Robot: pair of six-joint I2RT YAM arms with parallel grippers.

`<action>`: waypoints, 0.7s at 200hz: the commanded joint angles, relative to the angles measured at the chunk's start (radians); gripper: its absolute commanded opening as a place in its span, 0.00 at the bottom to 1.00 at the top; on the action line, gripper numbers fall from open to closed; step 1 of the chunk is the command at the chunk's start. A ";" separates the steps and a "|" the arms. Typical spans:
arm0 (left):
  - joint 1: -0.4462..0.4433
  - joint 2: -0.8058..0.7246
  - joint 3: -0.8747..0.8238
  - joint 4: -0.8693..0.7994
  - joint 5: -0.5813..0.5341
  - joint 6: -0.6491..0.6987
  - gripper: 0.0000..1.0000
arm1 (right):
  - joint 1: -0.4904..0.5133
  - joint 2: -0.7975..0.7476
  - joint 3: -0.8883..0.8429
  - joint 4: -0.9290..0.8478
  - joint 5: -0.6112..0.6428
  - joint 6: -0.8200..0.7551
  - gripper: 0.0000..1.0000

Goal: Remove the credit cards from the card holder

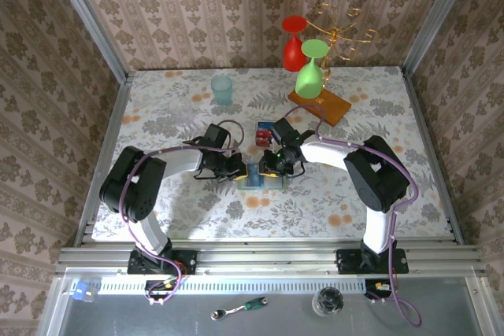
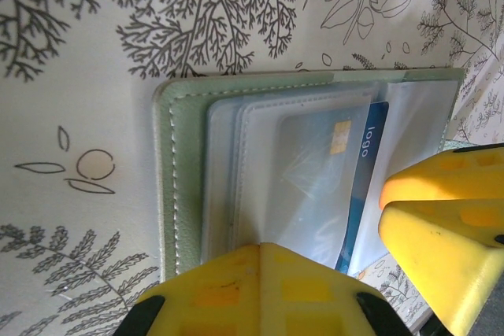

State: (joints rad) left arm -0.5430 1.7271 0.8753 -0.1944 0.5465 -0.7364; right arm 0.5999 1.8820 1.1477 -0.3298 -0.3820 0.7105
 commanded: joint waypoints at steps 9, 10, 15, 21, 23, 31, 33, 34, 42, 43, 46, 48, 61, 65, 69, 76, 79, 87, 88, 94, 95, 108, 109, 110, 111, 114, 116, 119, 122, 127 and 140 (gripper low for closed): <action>-0.001 0.032 -0.006 -0.029 -0.023 0.026 0.02 | -0.005 0.008 -0.020 0.042 -0.043 0.018 0.27; -0.001 0.032 -0.007 -0.030 -0.023 0.026 0.02 | -0.006 0.010 -0.020 0.042 -0.043 0.019 0.27; 0.000 0.034 -0.007 -0.030 -0.024 0.028 0.02 | -0.006 0.013 -0.020 0.046 -0.046 0.020 0.27; 0.000 0.034 -0.008 -0.029 -0.024 0.029 0.02 | -0.008 0.015 -0.020 0.048 -0.046 0.021 0.27; 0.000 0.035 -0.008 -0.030 -0.025 0.029 0.02 | -0.007 0.017 -0.020 0.048 -0.046 0.021 0.27; 0.000 0.035 -0.007 -0.031 -0.025 0.031 0.02 | -0.008 0.022 -0.021 0.049 -0.046 0.023 0.27; 0.000 0.035 -0.007 -0.031 -0.025 0.030 0.02 | -0.007 0.024 -0.020 0.049 -0.048 0.023 0.27; 0.000 0.036 -0.007 -0.030 -0.025 0.030 0.02 | -0.008 0.024 -0.021 0.049 -0.048 0.023 0.27; 0.000 0.037 -0.007 -0.031 -0.025 0.030 0.02 | -0.009 0.028 -0.023 0.053 -0.050 0.025 0.27; 0.001 0.037 -0.007 -0.031 -0.025 0.030 0.02 | -0.009 0.028 -0.023 0.054 -0.050 0.026 0.27; 0.000 0.037 -0.006 -0.031 -0.025 0.030 0.02 | -0.009 0.029 -0.024 0.056 -0.051 0.027 0.27; 0.001 0.037 -0.006 -0.030 -0.025 0.030 0.02 | -0.009 0.030 -0.026 0.056 -0.052 0.026 0.27; 0.000 0.038 -0.004 -0.031 -0.026 0.030 0.02 | -0.011 0.033 -0.031 0.068 -0.060 0.032 0.27; 0.001 0.038 -0.004 -0.032 -0.025 0.030 0.01 | -0.011 0.035 -0.033 0.072 -0.063 0.034 0.27; 0.000 0.038 -0.004 -0.033 -0.025 0.029 0.01 | -0.011 0.036 -0.033 0.076 -0.065 0.036 0.27; 0.000 0.040 -0.003 -0.032 -0.024 0.030 0.01 | -0.012 0.038 -0.037 0.082 -0.071 0.038 0.27; 0.000 0.040 -0.003 -0.034 -0.024 0.031 0.01 | -0.013 0.038 -0.038 0.084 -0.073 0.039 0.27; 0.000 0.040 -0.003 -0.033 -0.023 0.032 0.01 | -0.014 0.041 -0.039 0.087 -0.075 0.041 0.27; 0.000 0.040 -0.002 -0.034 -0.023 0.031 0.01 | -0.014 0.041 -0.039 0.088 -0.075 0.040 0.27; 0.000 0.040 -0.003 -0.034 -0.024 0.032 0.01 | -0.014 0.044 -0.040 0.089 -0.075 0.042 0.27; 0.000 0.040 -0.003 -0.034 -0.024 0.032 0.01 | -0.014 0.044 -0.039 0.089 -0.075 0.043 0.27; 0.000 0.040 -0.004 -0.034 -0.023 0.032 0.01 | -0.015 0.046 -0.042 0.093 -0.077 0.044 0.27; 0.000 0.040 -0.004 -0.034 -0.023 0.031 0.01 | -0.015 0.046 -0.043 0.093 -0.077 0.044 0.27; 0.000 0.040 -0.004 -0.034 -0.023 0.031 0.01 | -0.015 0.046 -0.043 0.093 -0.078 0.045 0.27; 0.000 0.040 -0.004 -0.034 -0.023 0.031 0.01 | -0.016 0.047 -0.043 0.094 -0.077 0.045 0.27; 0.000 0.040 -0.005 -0.034 -0.023 0.032 0.01 | -0.016 0.046 -0.043 0.095 -0.077 0.046 0.27; 0.000 0.040 -0.004 -0.033 -0.024 0.032 0.01 | -0.016 0.048 -0.044 0.095 -0.077 0.046 0.27; 0.000 0.040 -0.005 -0.033 -0.023 0.031 0.01 | -0.015 0.049 -0.044 0.096 -0.077 0.046 0.27; 0.001 0.041 -0.004 -0.034 -0.024 0.032 0.01 | -0.015 0.048 -0.045 0.096 -0.077 0.045 0.27; 0.000 0.042 -0.004 -0.033 -0.025 0.031 0.01 | -0.015 0.049 -0.047 0.096 -0.077 0.047 0.27; 0.001 0.043 -0.004 -0.033 -0.024 0.033 0.01 | -0.016 0.045 -0.051 0.101 -0.079 0.048 0.27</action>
State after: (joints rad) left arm -0.5426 1.7290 0.8753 -0.1940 0.5465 -0.7284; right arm 0.5869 1.9049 1.1172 -0.2409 -0.4480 0.7406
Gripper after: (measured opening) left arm 0.064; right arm 0.269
